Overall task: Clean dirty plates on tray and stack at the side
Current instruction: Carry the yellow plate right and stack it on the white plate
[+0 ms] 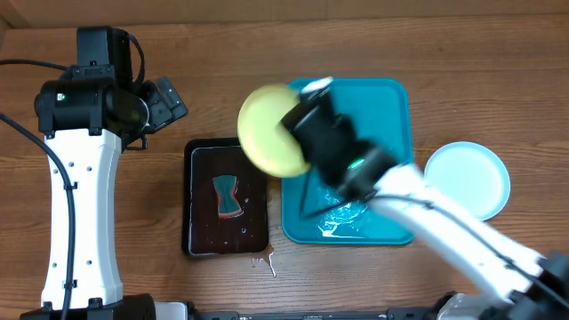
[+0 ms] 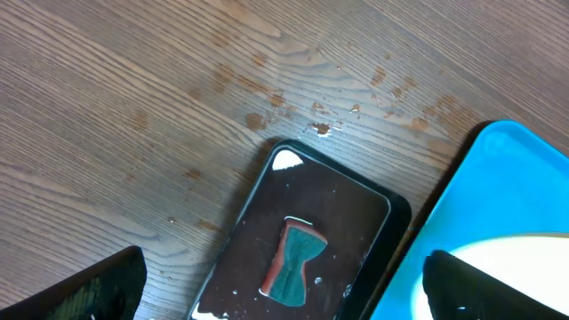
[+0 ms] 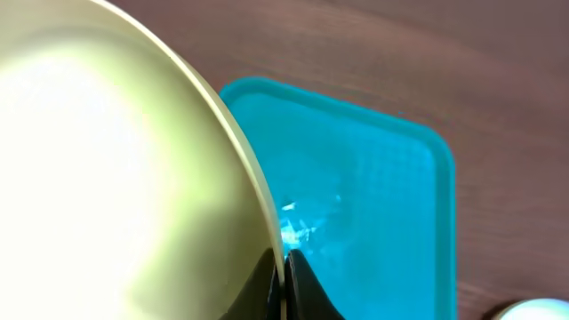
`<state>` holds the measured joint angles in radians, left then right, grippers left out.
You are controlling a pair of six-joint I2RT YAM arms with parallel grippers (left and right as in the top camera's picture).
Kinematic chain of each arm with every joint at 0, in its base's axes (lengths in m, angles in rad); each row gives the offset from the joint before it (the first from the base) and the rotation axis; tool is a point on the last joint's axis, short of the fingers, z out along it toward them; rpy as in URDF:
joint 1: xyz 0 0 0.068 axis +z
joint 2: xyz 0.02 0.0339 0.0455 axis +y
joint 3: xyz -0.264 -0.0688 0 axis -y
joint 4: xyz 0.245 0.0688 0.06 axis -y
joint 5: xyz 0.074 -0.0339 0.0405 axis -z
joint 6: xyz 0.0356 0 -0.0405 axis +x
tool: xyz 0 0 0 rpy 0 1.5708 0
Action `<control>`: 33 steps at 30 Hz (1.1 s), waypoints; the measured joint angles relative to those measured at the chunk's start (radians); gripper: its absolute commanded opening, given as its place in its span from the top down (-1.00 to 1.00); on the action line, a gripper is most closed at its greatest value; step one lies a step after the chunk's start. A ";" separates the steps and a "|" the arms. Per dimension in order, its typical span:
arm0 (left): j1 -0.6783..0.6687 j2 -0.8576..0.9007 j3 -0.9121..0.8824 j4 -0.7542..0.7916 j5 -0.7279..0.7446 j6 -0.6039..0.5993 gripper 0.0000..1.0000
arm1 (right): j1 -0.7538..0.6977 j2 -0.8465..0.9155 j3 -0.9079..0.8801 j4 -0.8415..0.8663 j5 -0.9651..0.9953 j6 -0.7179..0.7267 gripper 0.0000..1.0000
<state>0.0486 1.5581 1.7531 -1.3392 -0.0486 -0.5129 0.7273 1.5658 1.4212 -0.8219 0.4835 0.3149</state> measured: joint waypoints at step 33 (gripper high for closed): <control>0.000 0.000 0.000 0.000 0.000 0.000 -0.99 | -1.368 0.005 -0.443 -0.158 -0.635 0.107 0.16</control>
<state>0.0486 1.5581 1.7531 -1.3388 -0.0486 -0.5129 -0.6407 1.5703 0.9787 -0.9794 -0.1516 0.4217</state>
